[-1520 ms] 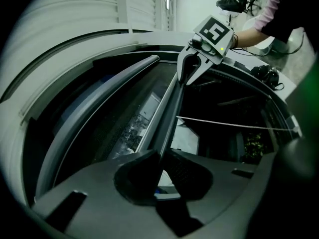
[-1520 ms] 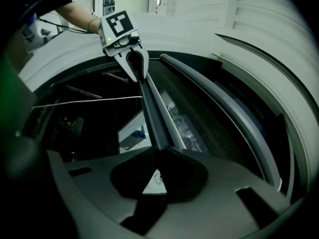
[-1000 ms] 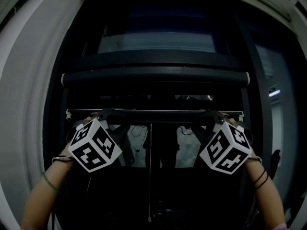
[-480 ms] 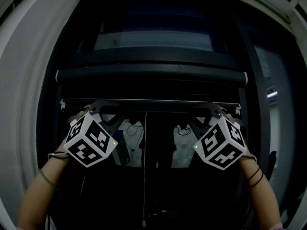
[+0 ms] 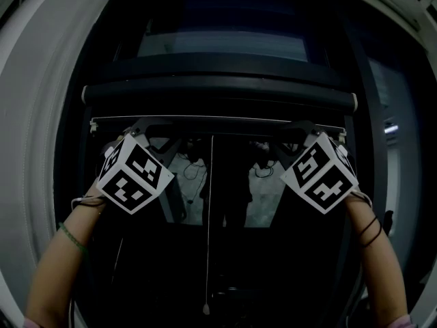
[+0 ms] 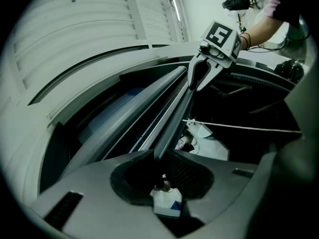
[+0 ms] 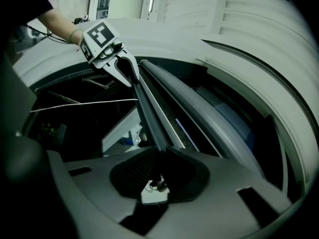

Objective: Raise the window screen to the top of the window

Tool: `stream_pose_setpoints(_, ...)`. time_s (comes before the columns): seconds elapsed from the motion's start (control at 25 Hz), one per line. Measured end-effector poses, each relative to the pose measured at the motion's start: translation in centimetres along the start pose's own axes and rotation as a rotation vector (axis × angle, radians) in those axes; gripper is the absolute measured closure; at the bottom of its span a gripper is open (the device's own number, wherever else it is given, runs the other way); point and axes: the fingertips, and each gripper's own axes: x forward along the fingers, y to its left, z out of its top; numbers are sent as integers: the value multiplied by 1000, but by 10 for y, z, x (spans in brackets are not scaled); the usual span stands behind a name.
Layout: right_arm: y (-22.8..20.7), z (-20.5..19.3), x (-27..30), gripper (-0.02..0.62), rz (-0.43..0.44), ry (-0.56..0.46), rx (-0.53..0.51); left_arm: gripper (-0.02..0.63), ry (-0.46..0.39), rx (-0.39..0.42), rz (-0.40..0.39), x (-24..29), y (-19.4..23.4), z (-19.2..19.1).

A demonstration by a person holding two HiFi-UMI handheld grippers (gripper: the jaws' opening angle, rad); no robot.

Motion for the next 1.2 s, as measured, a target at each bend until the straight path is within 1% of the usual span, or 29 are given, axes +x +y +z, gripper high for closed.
stream_pose_setpoints(0.04, 0, 0, -1, 535, -14, 6, 9, 537, -8, -15, 17, -1, 0, 1)
stream_pose_setpoints(0.12, 3, 2, -6, 535, -35, 7, 39, 537, -24, -76, 28, -7, -1, 2)
stream_pose_setpoints(0.16, 7, 3, -10, 534, -33, -1, 60, 537, -28, -115, 17, -12, -3, 1)
stream_pose_setpoints(0.24, 25, 7, -20, 534, 8, -27, 111, 538, -26, -180, -21, -23, -14, -4)
stream_pose_setpoints(0.32, 50, 10, -32, 534, 43, -52, 146, 538, -27, -214, -49, -35, -31, -14)
stream_pose_setpoints(0.4, 75, 11, -45, 534, 51, -71, 173, 538, -18, -267, -82, -48, -53, -30)
stream_pose_setpoints(0.48, 103, 11, -59, 534, 68, -95, 235, 538, -2, -347, -115, -64, -79, -50)
stream_pose_setpoints(0.56, 136, 11, -76, 534, 113, -105, 318, 538, 15, -429, -150, -85, -111, -70)
stream_pose_setpoints(0.68, 193, 9, -104, 534, 184, -82, 406, 538, 22, -541, -215, -125, -167, -88)
stream_pose_setpoints(0.8, 240, 12, -131, 534, 217, -80, 476, 538, -3, -628, -290, -169, -220, -92)
stream_pose_setpoints(0.88, 270, 13, -153, 534, 239, -74, 537, 538, -5, -655, -347, -200, -258, -93)
stream_pose_setpoints(0.96, 302, 9, -174, 534, 260, -47, 602, 538, -2, -691, -390, -229, -291, -92)
stream_pose_setpoints(1.08, 341, -2, -199, 534, 276, -12, 722, 538, 9, -785, -420, -264, -328, -91)
stream_pose_setpoints(1.2, 371, -16, -227, 535, 281, 18, 858, 538, 40, -890, -434, -298, -361, -87)
